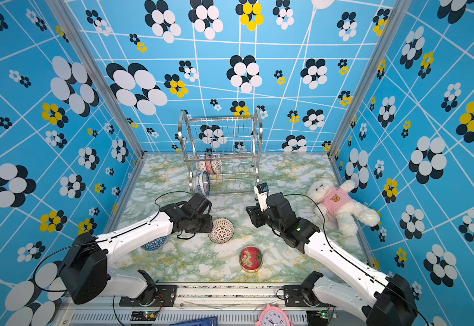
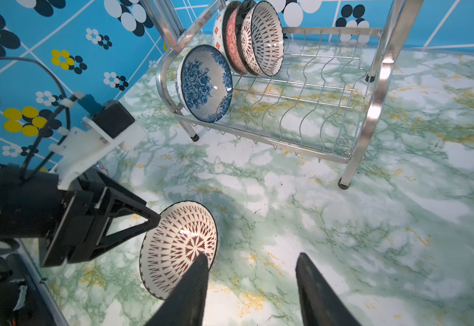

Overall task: Load bowls into a dish rack
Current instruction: Move the bowl to the center of the table, then pick up the bowl from the center of the table.

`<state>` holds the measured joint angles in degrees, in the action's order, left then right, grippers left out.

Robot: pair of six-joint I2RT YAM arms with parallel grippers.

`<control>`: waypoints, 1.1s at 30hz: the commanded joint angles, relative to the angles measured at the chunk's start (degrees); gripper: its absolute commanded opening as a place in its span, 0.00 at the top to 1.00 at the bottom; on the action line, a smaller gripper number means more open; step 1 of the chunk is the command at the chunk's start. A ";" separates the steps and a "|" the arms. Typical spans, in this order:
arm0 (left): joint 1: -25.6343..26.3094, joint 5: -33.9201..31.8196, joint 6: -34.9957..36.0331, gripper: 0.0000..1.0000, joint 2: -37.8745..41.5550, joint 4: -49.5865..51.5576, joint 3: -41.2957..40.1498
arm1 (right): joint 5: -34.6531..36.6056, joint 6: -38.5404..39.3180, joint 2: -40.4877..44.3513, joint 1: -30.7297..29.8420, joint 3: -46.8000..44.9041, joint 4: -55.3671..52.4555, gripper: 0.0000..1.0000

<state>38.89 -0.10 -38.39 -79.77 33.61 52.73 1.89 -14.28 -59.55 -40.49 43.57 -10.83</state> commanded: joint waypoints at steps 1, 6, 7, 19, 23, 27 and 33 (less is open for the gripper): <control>-2.97 0.84 2.40 0.38 4.04 4.33 1.44 | 0.49 3.03 -1.67 -2.95 2.99 -5.07 0.47; -9.58 3.92 6.15 0.23 8.26 8.84 2.68 | 1.71 5.30 -6.34 -8.51 6.43 -9.96 0.46; -11.06 4.93 6.75 0.21 8.93 9.42 2.84 | 1.71 5.53 -7.21 -9.32 6.97 -10.57 0.46; -26.75 16.78 15.87 0.01 14.23 12.07 5.00 | 4.98 8.53 -21.10 -19.85 15.17 -15.62 0.45; -29.45 18.11 18.69 0.01 13.42 12.91 6.62 | 5.02 8.43 -26.16 -22.20 19.19 -17.73 0.46; -31.61 18.82 19.66 0.01 13.65 11.33 5.11 | 5.64 7.49 -29.83 -23.83 22.60 -20.04 0.46; -33.06 17.20 21.22 0.01 14.74 8.31 1.32 | 6.64 5.26 -34.57 -25.40 27.16 -23.72 0.47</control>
<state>6.44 17.30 -19.38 -65.89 43.24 55.99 6.74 -7.31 -92.38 -65.17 68.16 -30.59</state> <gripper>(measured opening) 0.991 0.534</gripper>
